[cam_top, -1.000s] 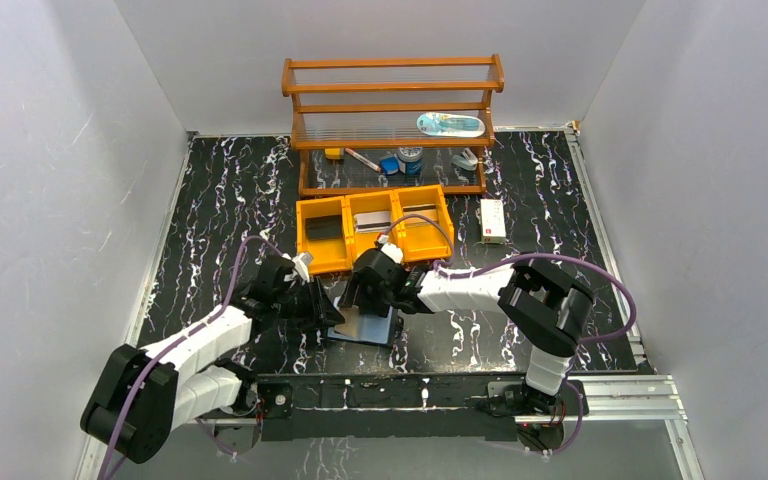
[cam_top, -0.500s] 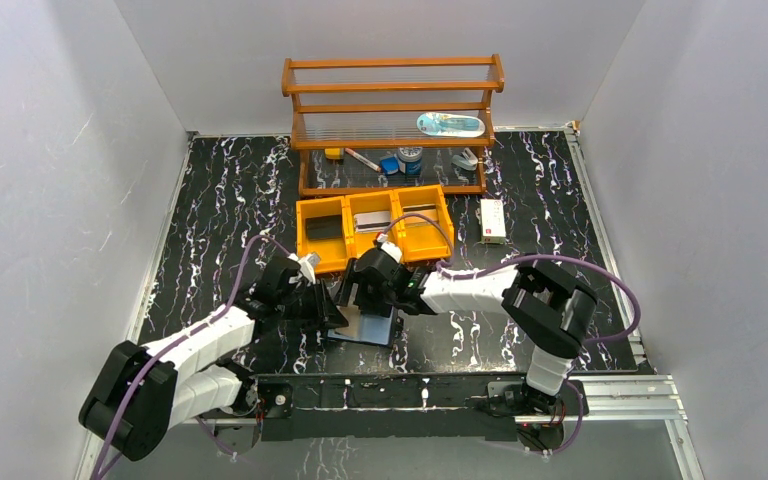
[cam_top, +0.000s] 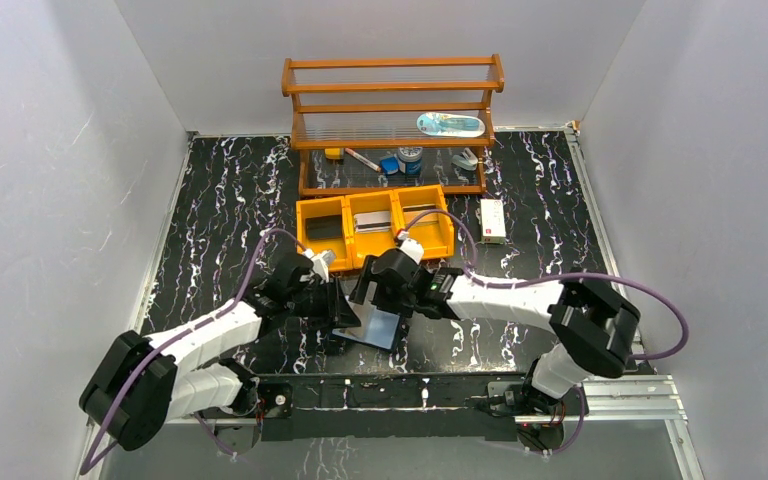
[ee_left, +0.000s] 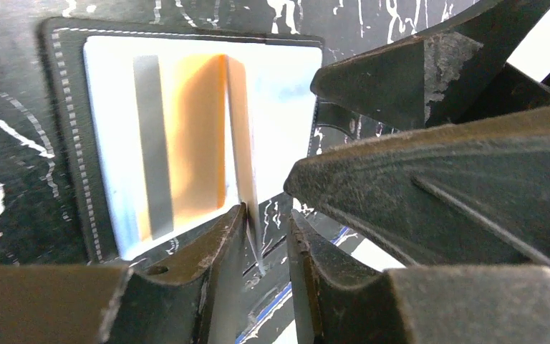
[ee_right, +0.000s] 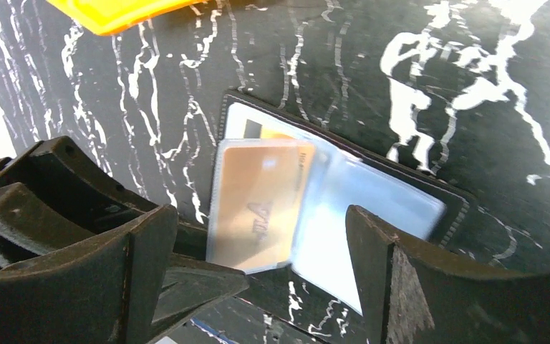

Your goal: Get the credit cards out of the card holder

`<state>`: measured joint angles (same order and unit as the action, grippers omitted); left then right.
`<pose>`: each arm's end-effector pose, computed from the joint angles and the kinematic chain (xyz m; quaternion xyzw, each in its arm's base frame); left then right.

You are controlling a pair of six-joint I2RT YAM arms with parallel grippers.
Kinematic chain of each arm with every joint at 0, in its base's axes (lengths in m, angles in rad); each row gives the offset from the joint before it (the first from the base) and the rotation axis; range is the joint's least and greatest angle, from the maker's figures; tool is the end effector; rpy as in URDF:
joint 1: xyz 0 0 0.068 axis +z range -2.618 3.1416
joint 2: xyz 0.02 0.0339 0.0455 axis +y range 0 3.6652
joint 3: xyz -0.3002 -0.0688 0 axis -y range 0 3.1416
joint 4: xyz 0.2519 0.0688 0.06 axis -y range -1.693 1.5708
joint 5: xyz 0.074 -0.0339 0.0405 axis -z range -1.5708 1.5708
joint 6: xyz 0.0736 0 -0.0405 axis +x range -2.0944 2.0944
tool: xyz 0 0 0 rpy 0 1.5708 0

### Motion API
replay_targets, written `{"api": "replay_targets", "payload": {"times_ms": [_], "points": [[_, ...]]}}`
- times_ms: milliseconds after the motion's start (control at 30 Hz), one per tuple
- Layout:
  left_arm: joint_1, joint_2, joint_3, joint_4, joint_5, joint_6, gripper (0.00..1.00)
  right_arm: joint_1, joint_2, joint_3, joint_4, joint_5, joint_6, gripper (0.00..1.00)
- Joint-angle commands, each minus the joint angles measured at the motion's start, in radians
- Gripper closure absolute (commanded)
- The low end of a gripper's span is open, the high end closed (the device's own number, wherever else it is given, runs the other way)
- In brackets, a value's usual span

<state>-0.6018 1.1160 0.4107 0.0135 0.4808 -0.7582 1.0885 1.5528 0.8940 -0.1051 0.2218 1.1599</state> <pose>0.1671 -0.1560 0.1767 0.0323 0.8842 -0.4274 0.1858 0.1794 0.3077 0.2060 0.0760 0.9119 0.3080 0.2603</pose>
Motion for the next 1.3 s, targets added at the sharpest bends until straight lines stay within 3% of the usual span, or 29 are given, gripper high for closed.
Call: {"api": "replay_targets", "payload": {"times_ms": [0, 233, 367, 533, 700, 933, 1267], "points": [[-0.049, 0.032, 0.062, 0.023, 0.017, 0.013, 0.73, -0.001, -0.081, -0.033, -0.095, 0.108, 0.056, 0.04], [-0.133, 0.095, 0.111, 0.044, 0.009, 0.021, 0.69, -0.001, -0.199, -0.094, -0.196, 0.204, 0.136, 0.05], [-0.164, 0.124, 0.122, 0.046, -0.002, 0.023, 0.68, -0.001, -0.25, -0.14, -0.158, 0.208, 0.144, 0.13], [-0.168, 0.041, 0.105, -0.002, -0.105, 0.019, 0.67, -0.001, -0.287, -0.167, -0.113, 0.204, 0.129, 0.24], [-0.168, -0.023, 0.144, -0.173, -0.277, 0.037, 0.63, -0.001, -0.301, -0.188, -0.028, 0.161, 0.089, 0.3], [-0.166, -0.027, 0.163, -0.26, -0.41, 0.016, 0.61, -0.001, -0.241, -0.196, 0.103, 0.02, 0.039, 0.35], [-0.167, -0.036, 0.177, -0.259, -0.411, 0.023, 0.56, -0.005, -0.053, -0.116, 0.009, -0.024, 0.03, 0.35]]}}
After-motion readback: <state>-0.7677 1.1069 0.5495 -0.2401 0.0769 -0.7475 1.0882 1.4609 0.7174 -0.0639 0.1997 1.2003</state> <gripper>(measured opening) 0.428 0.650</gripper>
